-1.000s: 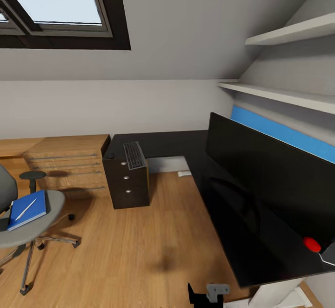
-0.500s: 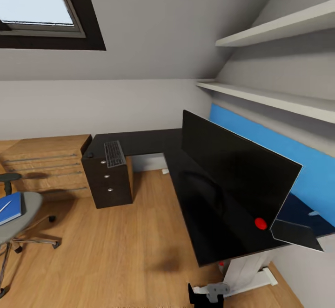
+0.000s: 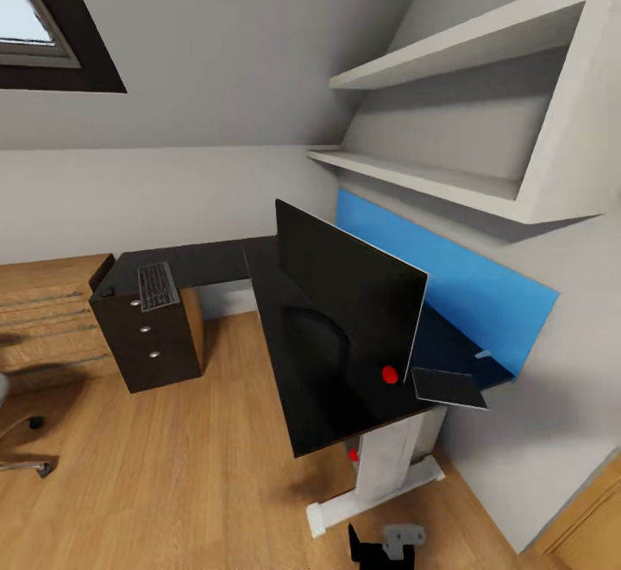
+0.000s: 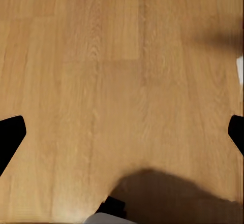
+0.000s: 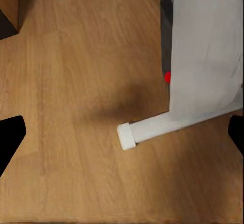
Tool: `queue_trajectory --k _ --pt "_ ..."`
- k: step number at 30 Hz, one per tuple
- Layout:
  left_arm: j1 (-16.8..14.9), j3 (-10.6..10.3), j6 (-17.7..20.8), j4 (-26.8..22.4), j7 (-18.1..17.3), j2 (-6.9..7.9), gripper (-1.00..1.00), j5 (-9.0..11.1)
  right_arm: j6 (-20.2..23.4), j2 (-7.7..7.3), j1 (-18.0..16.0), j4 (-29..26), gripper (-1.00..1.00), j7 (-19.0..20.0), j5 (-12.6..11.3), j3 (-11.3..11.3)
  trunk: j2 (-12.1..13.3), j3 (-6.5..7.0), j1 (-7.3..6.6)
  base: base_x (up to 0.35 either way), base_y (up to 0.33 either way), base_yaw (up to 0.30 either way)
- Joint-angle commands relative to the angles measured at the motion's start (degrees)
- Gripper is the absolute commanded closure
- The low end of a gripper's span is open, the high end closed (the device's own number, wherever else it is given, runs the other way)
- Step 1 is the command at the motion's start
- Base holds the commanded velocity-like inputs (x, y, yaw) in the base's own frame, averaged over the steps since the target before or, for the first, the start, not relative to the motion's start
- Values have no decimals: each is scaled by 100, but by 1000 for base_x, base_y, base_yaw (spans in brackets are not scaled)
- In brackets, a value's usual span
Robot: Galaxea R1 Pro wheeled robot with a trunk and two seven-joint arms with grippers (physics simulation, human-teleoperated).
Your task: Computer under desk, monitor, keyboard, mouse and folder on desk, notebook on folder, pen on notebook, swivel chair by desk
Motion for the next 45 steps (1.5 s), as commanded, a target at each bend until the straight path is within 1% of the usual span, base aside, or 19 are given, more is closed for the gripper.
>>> queue_trajectory --k 1,11,15,16,17,18,19,21,22,25,26,27,30,33,34,35,39,43,45 --pt "-3 -36 -30 -2 41 5 -100 60 -17 2 -6 9 -100 52 -61 10 -5 -7 -1 -150 -303 -258" --pt "-3 -17 -34 -4 45 21 -100 65 -31 -24 -7 -5 -100 52 -53 9 -5 -7 -1 -49 -330 -116" --pt "-3 158 -31 -113 60 190 -100 157 -23 -319 -7 -46 -100 63 -97 -33 -5 -7 -1 -4 -346 -10" --pt "-3 330 -23 -209 50 290 -100 271 -11 -487 -7 -101 -100 79 -182 -91 -5 -7 -1 -2 -346 -4" --pt "-3 454 -16 -272 35 339 -100 387 2 -603 -7 -190 -100 100 -282 -158 -5 -7 -1 -1 -347 -3" --pt "-3 831 57 -474 -69 476 -100 847 133 -985 -7 -618 -100 236 -690 -444 -5 -7 -1 -1 -333 -1" --pt "-3 967 176 -584 -191 556 -100 1123 369 -1165 -7 -907 -100 369 -929 -611 -5 -7 -1 0 -267 -1" --pt "-3 1061 359 -726 -362 653 -100 1387 753 -1332 -7 -1195 -100 537 -1156 -765 -5 -7 -1 0 -199 -1" --pt "-3 1122 703 -939 -596 772 -100 1637 1461 -1548 -7 -1547 -100 788 -1419 -946 -5 -7 -1 0 -113 0" --pt "-3 1198 1231 -1212 -868 916 -100 1891 2515 -1887 -7 -2066 -100 1105 -1780 -1268 -5 -7 -1 0 -74 0" --pt "-3 1354 1611 -1417 -1040 1004 -100 2051 3426 -2179 -12 -2618 -100 1304 -2144 -1782 -5 -7 -1 0 -24 0" --pt "-3 1441 1707 -1538 -1083 1021 -100 2088 3794 -2257 -15 -2868 -100 1353 -2329 -2175 -45 -25 21 0 -15 0" --pt "-3 1525 1790 -1676 -1118 1036 -100 2116 4249 -2331 -20 -3179 -100 1392 -2576 -2830 -166 -79 87 0 -10 0" --pt "-3 1568 1832 -1745 -1134 1034 -100 2120 4650 -2372 -24 -3432 -100 1408 -2727 -3428 -286 -133 152 0 -5 0" --pt "-3 1583 1845 -1770 -1140 1031 -100 2116 4910 -2384 -29 -3548 -100 1412 -2786 -3760 -326 -151 174 0 -3 0" --pt "-3 1587 1848 -1778 -1142 1030 -100 2113 5032 -2388 -35 -3590 -100 1415 -2810 -3901 -366 -169 196 0 -2 0" --pt "-3 1583 1854 -1807 -1148 1019 -100 2101 5506 -2382 -63 -3736 -100 1427 -2885 -4328 -527 -241 284 0 -1 0" --pt "-3 1532 1852 -1815 -1149 1011 -100 2099 5748 -2321 -71 -3998 -100 1458 -2918 -4447 -687 -312 372 0 0 0" --pt "-3 1485 1851 -1812 -1147 1009 -100 2107 5908 -2190 -74 -4324 -100 1471 -2937 -4486 -767 -348 416 0 0 0"
